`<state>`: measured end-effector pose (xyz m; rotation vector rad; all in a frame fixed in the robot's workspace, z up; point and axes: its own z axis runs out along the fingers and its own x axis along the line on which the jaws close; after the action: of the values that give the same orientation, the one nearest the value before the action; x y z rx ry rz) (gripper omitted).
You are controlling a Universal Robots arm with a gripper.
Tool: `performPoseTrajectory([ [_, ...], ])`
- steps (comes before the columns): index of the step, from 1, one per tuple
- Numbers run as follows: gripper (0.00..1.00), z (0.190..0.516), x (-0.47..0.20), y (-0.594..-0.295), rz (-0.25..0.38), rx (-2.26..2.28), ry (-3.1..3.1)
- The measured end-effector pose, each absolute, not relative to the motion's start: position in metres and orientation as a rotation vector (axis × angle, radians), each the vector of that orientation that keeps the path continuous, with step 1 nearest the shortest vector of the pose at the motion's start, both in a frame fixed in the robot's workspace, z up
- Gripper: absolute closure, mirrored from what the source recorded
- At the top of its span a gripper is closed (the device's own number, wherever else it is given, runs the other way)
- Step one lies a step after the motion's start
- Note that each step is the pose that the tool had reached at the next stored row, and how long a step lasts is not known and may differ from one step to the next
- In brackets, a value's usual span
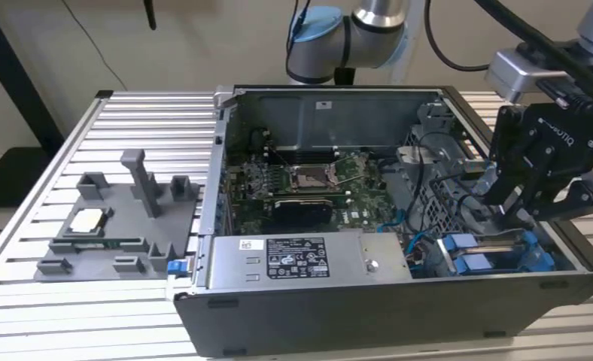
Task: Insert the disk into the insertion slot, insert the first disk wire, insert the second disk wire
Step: 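Insert the disk into the insertion slot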
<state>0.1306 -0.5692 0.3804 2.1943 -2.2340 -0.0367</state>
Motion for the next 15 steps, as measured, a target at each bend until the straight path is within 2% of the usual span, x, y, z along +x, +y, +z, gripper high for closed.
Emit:
performPoseTrajectory([
  [15,0.6,0.395,0.119,-0.564,-0.06,2.204,-2.243],
])
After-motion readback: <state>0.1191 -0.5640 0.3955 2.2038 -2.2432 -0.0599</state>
